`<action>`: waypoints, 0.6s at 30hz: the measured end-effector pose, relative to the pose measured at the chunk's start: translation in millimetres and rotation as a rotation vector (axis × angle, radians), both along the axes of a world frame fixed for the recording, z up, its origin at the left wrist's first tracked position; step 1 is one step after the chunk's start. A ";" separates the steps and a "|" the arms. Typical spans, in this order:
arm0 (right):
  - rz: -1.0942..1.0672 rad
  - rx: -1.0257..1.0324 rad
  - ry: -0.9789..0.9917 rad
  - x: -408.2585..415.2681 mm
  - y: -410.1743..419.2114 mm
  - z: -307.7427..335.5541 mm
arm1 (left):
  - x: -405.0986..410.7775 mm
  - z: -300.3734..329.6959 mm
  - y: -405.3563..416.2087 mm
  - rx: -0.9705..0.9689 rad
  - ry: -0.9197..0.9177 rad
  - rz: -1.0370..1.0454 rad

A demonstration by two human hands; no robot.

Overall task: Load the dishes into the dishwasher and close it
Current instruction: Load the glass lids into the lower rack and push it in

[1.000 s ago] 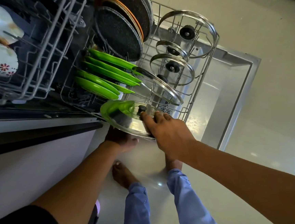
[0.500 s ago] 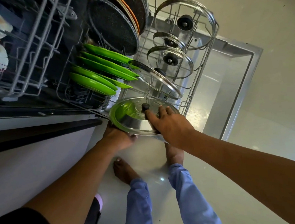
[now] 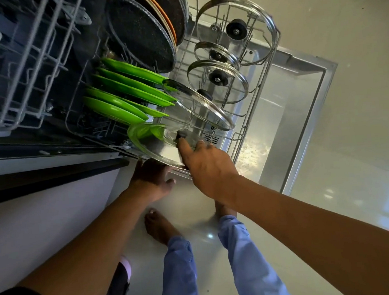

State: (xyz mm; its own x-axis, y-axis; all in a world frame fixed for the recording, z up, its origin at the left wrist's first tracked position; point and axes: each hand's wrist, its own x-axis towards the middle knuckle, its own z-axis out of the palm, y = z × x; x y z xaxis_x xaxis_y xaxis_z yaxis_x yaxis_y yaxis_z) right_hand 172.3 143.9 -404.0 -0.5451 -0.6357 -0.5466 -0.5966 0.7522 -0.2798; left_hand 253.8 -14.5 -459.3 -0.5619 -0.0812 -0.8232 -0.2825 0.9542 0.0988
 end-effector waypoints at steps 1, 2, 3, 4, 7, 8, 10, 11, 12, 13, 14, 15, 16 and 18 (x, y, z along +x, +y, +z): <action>0.002 0.010 -0.006 -0.7 3.1 -1.6 | -0.7 0.0 0.0 -0.007 -0.004 -0.011; 0.011 0.022 -0.009 -1.0 7.2 -4.5 | -0.6 0.3 0.2 -0.014 -0.008 -0.023; 0.027 0.033 -0.008 -0.6 11.9 -8.0 | 0.2 0.3 0.7 -0.018 -0.008 -0.027; 0.047 0.042 -0.005 0.2 16.7 -12.1 | 1.4 0.6 0.5 -0.023 -0.010 -0.021; 0.096 0.046 -0.006 0.6 26.4 -25.3 | 3.8 -0.2 0.3 -0.034 -0.003 0.004; 0.109 0.046 -0.013 -0.1 27.2 -30.3 | 4.7 -0.3 0.8 -0.033 -0.009 0.018; 0.123 0.052 -0.023 -1.2 27.1 -40.0 | 4.8 0.5 1.8 -0.030 -0.028 0.052; 0.119 0.052 -0.026 -1.6 26.5 -44.9 | 4.8 0.9 1.8 -0.030 -0.033 0.056; 0.113 0.050 -0.031 -1.9 26.3 -49.5 | 4.9 2.0 2.2 -0.028 -0.034 0.059; 0.112 0.047 -0.039 -1.9 25.8 -53.5 | 5.1 3.3 2.0 -0.022 -0.028 0.078; 0.117 0.049 -0.049 -1.9 26.2 -56.5 | 5.0 5.7 2.1 -0.009 -0.015 0.108; 0.121 0.052 -0.059 -2.4 27.5 -58.9 | 4.9 7.4 2.1 0.007 0.000 0.138; 0.121 0.054 -0.071 -3.1 29.1 -61.5 | 5.1 8.9 1.9 0.020 0.011 0.155; 0.121 0.050 -0.088 -4.7 32.1 -66.0 | 6.4 11.0 2.4 0.034 0.002 0.171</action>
